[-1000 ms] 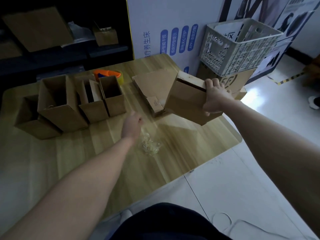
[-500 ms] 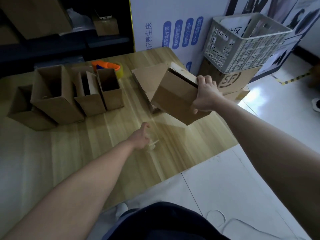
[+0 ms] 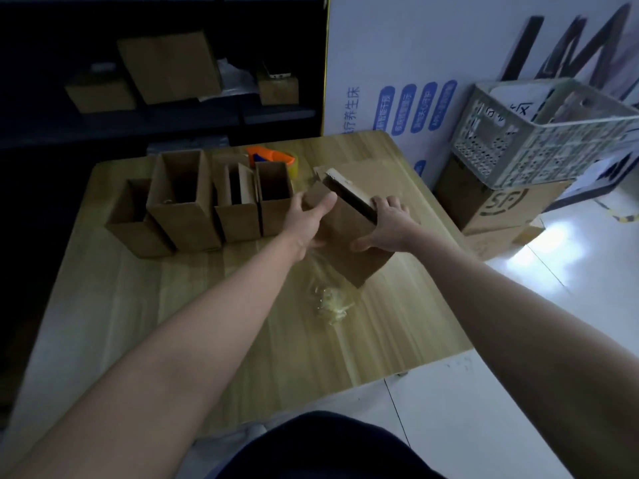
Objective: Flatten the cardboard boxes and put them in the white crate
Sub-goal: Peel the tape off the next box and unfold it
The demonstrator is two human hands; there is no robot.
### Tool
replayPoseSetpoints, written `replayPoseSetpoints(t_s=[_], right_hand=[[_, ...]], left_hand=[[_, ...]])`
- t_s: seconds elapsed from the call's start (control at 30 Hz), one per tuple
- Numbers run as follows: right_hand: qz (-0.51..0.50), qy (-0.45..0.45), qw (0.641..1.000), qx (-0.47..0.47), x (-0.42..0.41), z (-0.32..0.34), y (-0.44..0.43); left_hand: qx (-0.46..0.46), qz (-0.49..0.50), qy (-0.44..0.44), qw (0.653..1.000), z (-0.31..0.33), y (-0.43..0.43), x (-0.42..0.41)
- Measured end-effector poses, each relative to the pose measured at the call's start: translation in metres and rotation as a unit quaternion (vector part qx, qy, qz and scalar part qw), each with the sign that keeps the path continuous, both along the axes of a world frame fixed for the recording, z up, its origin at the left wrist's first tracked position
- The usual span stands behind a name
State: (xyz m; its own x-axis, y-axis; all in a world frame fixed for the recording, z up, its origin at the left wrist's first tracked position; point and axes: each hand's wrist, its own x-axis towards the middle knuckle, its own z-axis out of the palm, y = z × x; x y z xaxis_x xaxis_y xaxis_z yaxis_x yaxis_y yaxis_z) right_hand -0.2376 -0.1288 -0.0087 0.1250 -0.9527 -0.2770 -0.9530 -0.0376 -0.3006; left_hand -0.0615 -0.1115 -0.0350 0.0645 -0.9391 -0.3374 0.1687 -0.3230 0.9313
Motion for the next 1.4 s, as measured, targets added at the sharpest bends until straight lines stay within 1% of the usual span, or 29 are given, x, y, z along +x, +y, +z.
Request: replayPoseSetpoints(t_s=[0.07, 0.13, 0.17, 0.23, 0.3, 0.4, 0.47, 0.53, 0.63, 0.77, 0.83, 0.9, 0.97, 1.1, 1.23, 1.3, 1.4], right_hand=[[-0.013, -0.070, 0.997, 0.037, -0.002, -0.008, 0.001], [-0.039, -0.142, 0.988, 0.043, -0.003, -0.013, 0.004], [-0.048, -0.159, 0.985, 0.039, -0.003, -0.014, 0.005], [-0.049, -0.152, 0.987, 0.031, 0.000, -0.014, 0.007], [-0.041, -0.140, 0.989, 0.016, 0.003, -0.011, 0.007], [-0.060, -0.163, 0.984, -0.052, 0.007, 0.001, 0.007], [-0.052, -0.121, 0.984, -0.120, 0.012, 0.008, 0.007], [-0.027, -0.073, 0.983, -0.168, 0.020, 0.014, 0.006], [-0.009, -0.042, 0.979, -0.197, 0.031, 0.020, 0.006], [0.012, -0.025, 0.978, -0.208, 0.043, 0.025, 0.008], [0.027, -0.026, 0.977, -0.208, 0.048, 0.027, 0.009], [0.049, -0.015, 0.976, -0.210, 0.051, 0.030, 0.010], [0.070, 0.008, 0.974, -0.216, 0.054, 0.032, 0.009], [0.093, 0.046, 0.969, -0.223, 0.060, 0.038, 0.006], [0.088, 0.057, 0.964, -0.245, 0.063, 0.046, 0.002], [0.071, 0.048, 0.969, -0.232, 0.059, 0.049, 0.001], [0.044, 0.025, 0.976, -0.211, 0.053, 0.049, 0.001]], left_hand=[[0.008, 0.029, -0.002, 1.000, -0.007, 0.002, 0.001], [0.003, 0.037, -0.014, 0.999, -0.013, 0.004, 0.001], [-0.001, 0.035, -0.027, 0.999, -0.014, 0.004, 0.000], [-0.003, 0.031, -0.056, 0.998, -0.011, 0.003, -0.003], [0.010, 0.031, -0.065, 0.997, -0.006, 0.000, -0.001], [0.011, 0.024, -0.073, 0.997, 0.000, -0.003, 0.008], [-0.004, 0.016, -0.103, 0.995, 0.003, -0.004, 0.011], [-0.030, 0.003, -0.158, 0.987, 0.006, -0.005, 0.009], [-0.063, -0.013, -0.279, 0.958, 0.010, -0.008, 0.008], [-0.052, -0.008, -0.455, 0.889, 0.015, -0.013, 0.019], [-0.060, -0.002, -0.512, 0.857, 0.016, -0.014, 0.027], [-0.068, -0.015, -0.548, 0.834, 0.016, -0.014, 0.034], [-0.077, -0.035, -0.555, 0.828, 0.017, -0.013, 0.038], [-0.112, -0.028, -0.522, 0.845, 0.017, -0.009, 0.044], [-0.145, -0.004, -0.457, 0.878, 0.018, -0.005, 0.044], [-0.149, 0.024, -0.406, 0.901, 0.021, -0.008, 0.046], [-0.147, 0.081, -0.359, 0.918, 0.024, -0.014, 0.053]])
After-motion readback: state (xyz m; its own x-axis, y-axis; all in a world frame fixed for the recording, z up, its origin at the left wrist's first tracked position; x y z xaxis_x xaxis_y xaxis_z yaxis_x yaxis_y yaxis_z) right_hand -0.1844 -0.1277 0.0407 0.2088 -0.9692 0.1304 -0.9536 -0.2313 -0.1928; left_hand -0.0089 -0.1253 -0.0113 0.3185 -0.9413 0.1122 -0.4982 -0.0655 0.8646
